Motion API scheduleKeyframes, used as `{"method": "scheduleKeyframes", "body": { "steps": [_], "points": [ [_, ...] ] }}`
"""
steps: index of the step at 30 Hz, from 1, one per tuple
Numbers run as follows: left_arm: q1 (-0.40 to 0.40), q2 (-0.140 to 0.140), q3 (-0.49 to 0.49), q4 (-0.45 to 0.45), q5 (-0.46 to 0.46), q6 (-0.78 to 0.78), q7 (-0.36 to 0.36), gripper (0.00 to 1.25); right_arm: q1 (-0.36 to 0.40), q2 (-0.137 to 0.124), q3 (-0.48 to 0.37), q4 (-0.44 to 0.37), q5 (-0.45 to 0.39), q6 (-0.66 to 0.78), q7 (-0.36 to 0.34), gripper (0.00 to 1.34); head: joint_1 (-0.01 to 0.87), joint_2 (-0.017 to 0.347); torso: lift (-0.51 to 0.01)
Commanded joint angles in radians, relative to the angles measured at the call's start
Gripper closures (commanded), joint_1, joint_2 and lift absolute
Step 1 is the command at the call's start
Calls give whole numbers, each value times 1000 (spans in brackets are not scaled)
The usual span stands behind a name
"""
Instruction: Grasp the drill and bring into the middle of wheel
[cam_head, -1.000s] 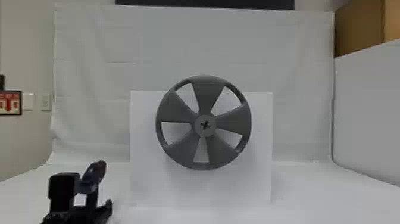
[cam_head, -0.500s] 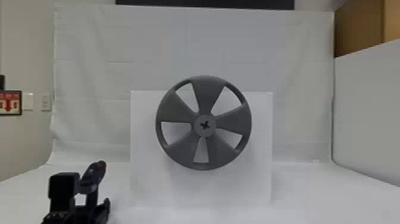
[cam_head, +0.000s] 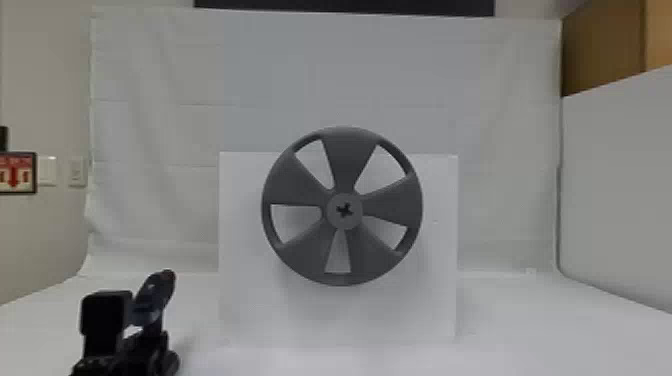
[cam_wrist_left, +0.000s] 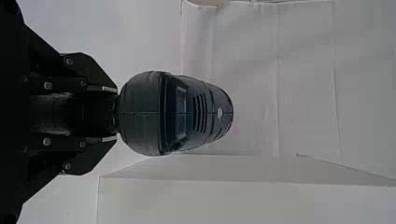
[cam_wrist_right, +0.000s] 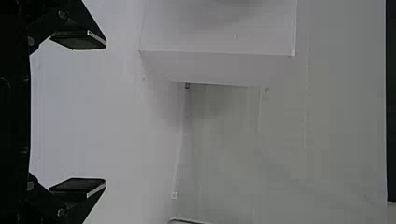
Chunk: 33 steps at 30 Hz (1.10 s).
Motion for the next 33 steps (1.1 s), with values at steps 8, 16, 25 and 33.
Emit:
{"method": "scheduleKeyframes", "body": {
  "steps": [8,16,25,33],
  "points": [
    [27,0,-11,0,32,-65,75,1211,2,0,2,3,0,0,0,240,0,0,-406],
    [31,3,-10,-1,33,-70,70,1213,2,0,0,3,0,0,0,240,0,0,-406],
    [58,3,15,-64,33,-78,41,1213,2,0,-1,3,-1,0,0,240,0,0,-406],
    [100,14,15,-185,53,-59,37,1211,2,0,-17,3,-9,0,0,240,0,0,-406]
  ]
}}
